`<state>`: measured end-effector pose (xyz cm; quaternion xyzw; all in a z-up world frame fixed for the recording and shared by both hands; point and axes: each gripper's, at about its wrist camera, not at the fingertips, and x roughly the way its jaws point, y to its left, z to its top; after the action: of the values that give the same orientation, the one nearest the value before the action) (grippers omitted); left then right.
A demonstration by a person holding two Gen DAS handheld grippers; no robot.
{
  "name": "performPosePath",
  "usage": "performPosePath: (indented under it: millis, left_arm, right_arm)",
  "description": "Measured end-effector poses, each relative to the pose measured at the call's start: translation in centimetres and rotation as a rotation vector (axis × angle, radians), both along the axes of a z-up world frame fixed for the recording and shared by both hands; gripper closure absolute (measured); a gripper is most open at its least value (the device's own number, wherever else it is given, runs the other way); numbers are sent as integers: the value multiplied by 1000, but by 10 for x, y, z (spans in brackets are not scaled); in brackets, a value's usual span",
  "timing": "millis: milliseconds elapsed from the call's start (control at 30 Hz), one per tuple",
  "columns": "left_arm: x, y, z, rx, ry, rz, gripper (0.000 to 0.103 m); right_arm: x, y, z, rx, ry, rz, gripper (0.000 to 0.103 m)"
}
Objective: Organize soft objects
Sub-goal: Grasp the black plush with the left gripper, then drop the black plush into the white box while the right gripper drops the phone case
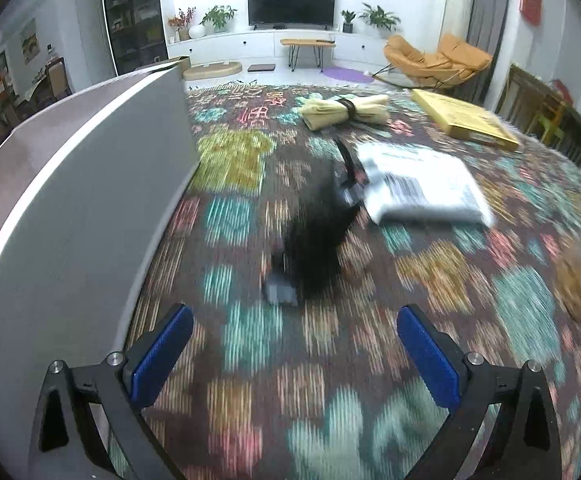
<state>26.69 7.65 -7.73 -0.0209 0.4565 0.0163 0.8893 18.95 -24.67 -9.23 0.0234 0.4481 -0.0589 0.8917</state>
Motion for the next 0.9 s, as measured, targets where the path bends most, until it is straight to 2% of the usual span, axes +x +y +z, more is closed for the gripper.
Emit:
performPosePath:
  millis: [133,200,233,267,300,333,533,700,900]
  left_arm:
    - [31,-3,-13,43,34,-10,2]
    - [37,-6,-15,38,12,-28,5]
    - [39,-7,-14,31,3,-43,20]
    - [39,-8,-12,10,-4,-65,47]
    - [40,-10,-8,13,-8,-74,65]
    - [41,-11,-5,16,5,-87,73]
    - [17,-18,9,-44,3,-136,73]
    - [-33,-17,22,-126,10,-139,74]
    - [-89,-28,40,-141,-8,-188,73]
  right_arm:
    - [0,1,0,0,0,0,13]
    - [0,0,0,1,0,0,13]
    - [-1,1,-1,1,0,0,13]
    - [-1,1,-1,1,0,0,13]
    - [-1,1,-1,1,0,0,13]
    - [-1,1,-1,1,-1,0,13]
    - [-1,1,0,0,-1,0,13]
    - [-1,1,0,-2,0,0,13]
    - [-1,2,-1,-3,12,0,13]
